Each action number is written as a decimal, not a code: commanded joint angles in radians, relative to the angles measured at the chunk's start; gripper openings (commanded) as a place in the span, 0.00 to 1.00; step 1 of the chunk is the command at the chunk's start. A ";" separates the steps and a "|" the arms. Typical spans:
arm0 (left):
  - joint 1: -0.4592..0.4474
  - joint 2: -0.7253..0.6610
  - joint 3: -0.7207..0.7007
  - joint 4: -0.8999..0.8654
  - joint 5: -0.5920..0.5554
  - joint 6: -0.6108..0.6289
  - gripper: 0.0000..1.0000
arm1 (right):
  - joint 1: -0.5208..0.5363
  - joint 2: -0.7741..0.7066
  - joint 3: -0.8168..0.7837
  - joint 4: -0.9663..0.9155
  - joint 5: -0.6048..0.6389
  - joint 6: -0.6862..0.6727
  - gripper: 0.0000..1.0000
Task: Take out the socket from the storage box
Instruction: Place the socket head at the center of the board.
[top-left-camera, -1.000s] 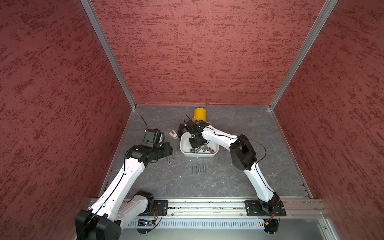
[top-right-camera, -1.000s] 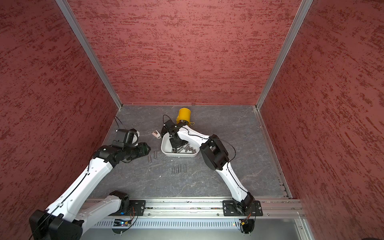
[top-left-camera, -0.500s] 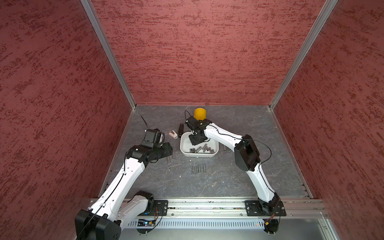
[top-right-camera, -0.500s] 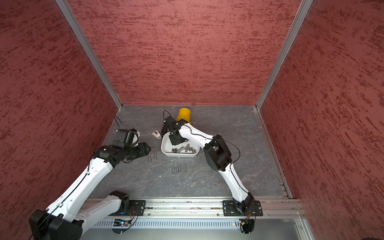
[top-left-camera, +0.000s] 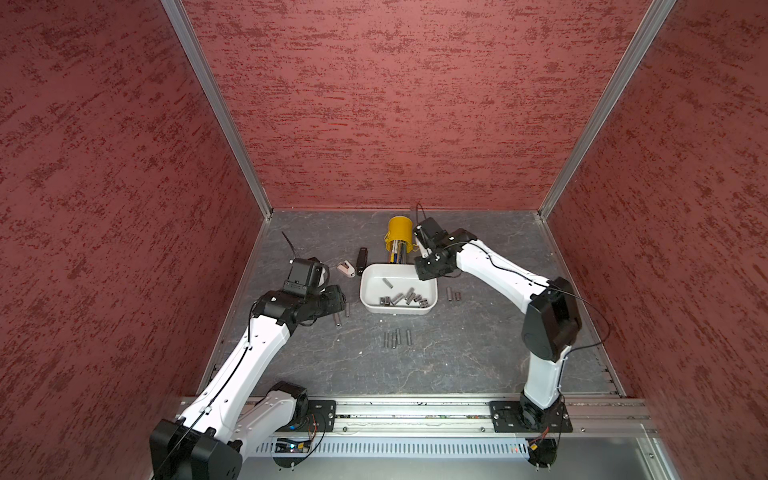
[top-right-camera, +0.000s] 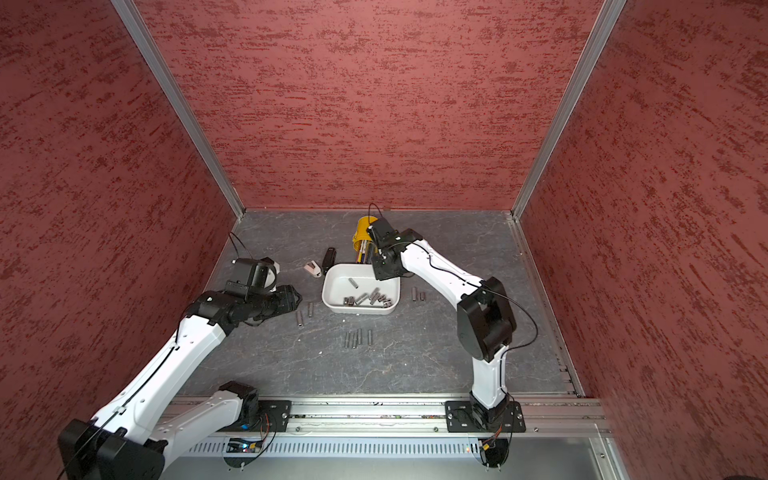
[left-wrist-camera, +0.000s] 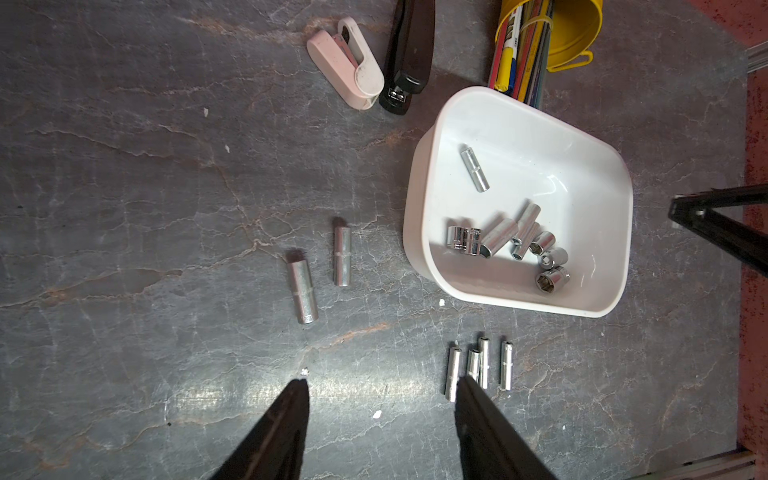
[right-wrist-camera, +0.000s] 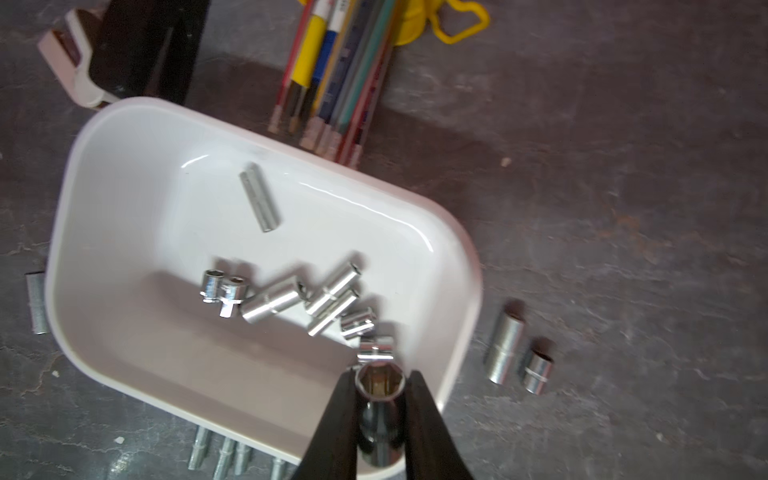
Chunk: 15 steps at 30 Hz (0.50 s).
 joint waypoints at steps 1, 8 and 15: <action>-0.006 0.008 -0.002 0.016 0.010 0.015 0.59 | -0.089 -0.062 -0.133 0.058 -0.004 0.016 0.19; -0.007 0.011 -0.003 0.014 0.007 0.014 0.59 | -0.249 -0.100 -0.359 0.150 -0.054 0.045 0.19; -0.007 0.014 -0.001 0.014 0.008 0.014 0.59 | -0.265 -0.039 -0.390 0.198 -0.080 0.040 0.19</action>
